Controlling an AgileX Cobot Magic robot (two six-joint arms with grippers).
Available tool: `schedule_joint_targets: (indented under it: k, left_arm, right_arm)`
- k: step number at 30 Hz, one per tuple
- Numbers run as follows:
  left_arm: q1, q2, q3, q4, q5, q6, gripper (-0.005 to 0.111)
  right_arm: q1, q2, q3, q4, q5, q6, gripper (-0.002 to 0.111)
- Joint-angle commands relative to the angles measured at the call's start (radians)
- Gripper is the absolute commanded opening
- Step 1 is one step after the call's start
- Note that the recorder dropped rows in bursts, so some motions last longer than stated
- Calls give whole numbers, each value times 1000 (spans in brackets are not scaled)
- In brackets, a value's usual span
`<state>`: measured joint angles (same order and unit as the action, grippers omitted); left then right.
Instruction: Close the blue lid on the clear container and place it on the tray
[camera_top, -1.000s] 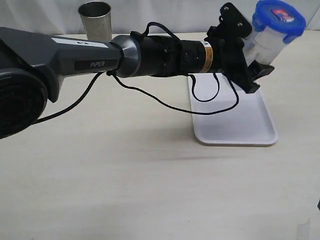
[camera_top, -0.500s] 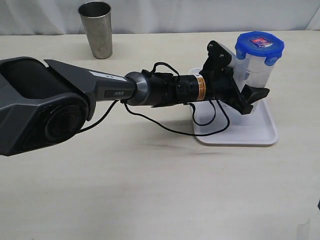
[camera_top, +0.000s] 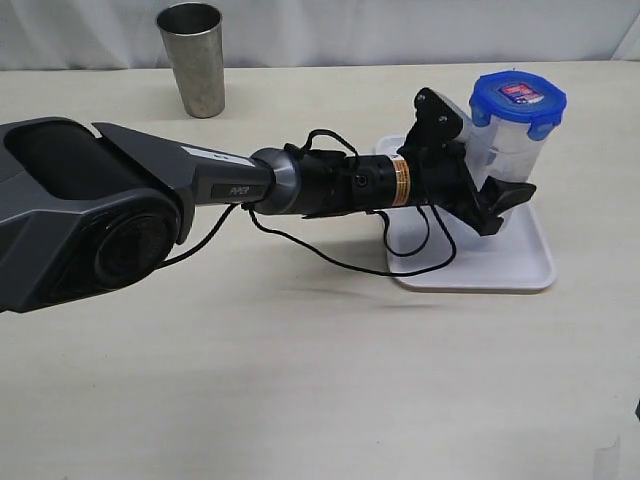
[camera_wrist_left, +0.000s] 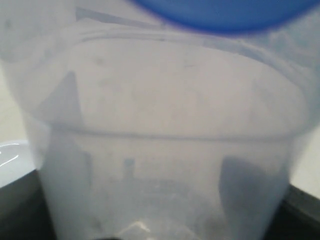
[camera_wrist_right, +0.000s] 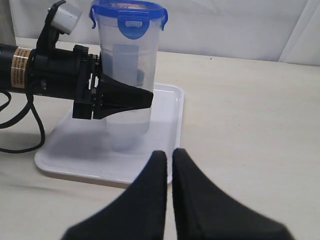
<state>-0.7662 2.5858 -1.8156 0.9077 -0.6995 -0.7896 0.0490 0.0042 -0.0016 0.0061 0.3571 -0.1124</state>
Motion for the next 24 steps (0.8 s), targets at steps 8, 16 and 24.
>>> schedule_joint_targets:
  k: [8, 16, 24]
  left_arm:
    - [2, 26, -12, -4, -51, 0, 0]
    - [2, 26, -12, -20, -66, 0, 0]
    - [4, 26, -12, -30, -39, 0, 30]
  right_arm:
    - [-3, -4, 2, 3, -12, -4, 4]
    - [-3, -4, 2, 3, -12, -4, 4]
    - [-3, -4, 2, 3, -12, -4, 4]
